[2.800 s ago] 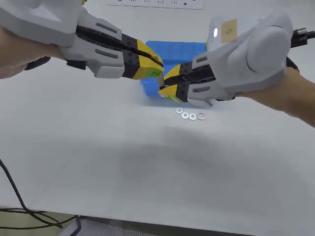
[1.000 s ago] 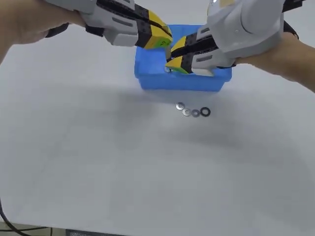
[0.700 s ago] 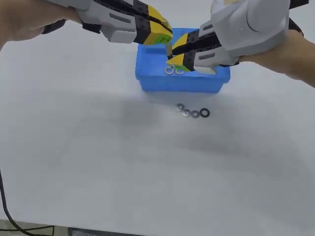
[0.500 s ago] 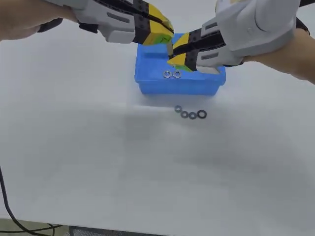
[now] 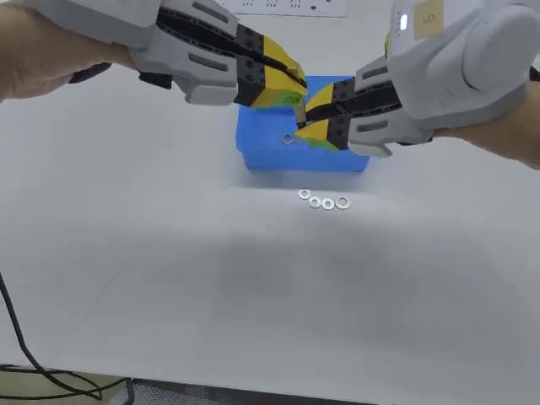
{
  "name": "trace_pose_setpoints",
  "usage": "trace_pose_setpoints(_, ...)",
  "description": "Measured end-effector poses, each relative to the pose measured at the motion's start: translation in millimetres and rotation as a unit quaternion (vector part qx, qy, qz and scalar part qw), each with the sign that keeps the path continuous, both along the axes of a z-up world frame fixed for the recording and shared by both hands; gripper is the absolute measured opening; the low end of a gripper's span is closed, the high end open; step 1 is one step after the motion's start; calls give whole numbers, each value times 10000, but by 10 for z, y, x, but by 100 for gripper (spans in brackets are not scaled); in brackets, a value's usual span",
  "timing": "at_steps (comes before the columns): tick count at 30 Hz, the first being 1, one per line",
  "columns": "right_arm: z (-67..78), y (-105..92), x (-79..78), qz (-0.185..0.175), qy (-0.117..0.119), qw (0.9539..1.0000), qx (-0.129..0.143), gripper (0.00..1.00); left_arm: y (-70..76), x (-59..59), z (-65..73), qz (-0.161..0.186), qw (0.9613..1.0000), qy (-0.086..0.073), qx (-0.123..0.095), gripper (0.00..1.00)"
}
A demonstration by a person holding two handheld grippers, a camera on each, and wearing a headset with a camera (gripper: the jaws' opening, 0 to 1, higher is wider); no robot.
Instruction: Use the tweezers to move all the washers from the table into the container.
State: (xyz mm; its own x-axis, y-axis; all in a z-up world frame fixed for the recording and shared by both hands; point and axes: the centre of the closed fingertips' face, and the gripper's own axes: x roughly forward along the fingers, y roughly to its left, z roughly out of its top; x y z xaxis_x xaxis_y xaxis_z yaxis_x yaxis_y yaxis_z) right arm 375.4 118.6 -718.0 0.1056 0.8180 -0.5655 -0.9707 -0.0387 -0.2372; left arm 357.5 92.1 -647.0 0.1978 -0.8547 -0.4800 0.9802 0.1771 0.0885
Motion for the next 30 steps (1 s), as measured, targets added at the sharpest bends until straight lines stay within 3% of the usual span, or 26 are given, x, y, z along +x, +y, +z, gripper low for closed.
trace_pose_setpoints(5, -152, -37, -191, 57, 155, 9998, -115, 10, -53, -169, -157, -17, 9999, 164, 34, 6)
trace_pose_setpoints(8, -243, -57, -288, 79, 257, 9995, -152, 10, -35, -161, -301, -4, 9996, 280, 33, 6)
trace_pose_setpoints(11, -297, -59, -334, 44, 296, 9994, -159, 10, -35, -173, -361, 21, 9994, 345, 35, 6)
trace_pose_setpoints(21, -506, -89, -391, -8, 329, 9990, -290, 9, -58, -214, -571, 105, 9982, 584, -61, 7)
trace_pose_setpoints(30, -539, -58, -295, -101, 317, 9991, -271, 9, -29, -116, -617, 198, 9981, 578, -105, 7)
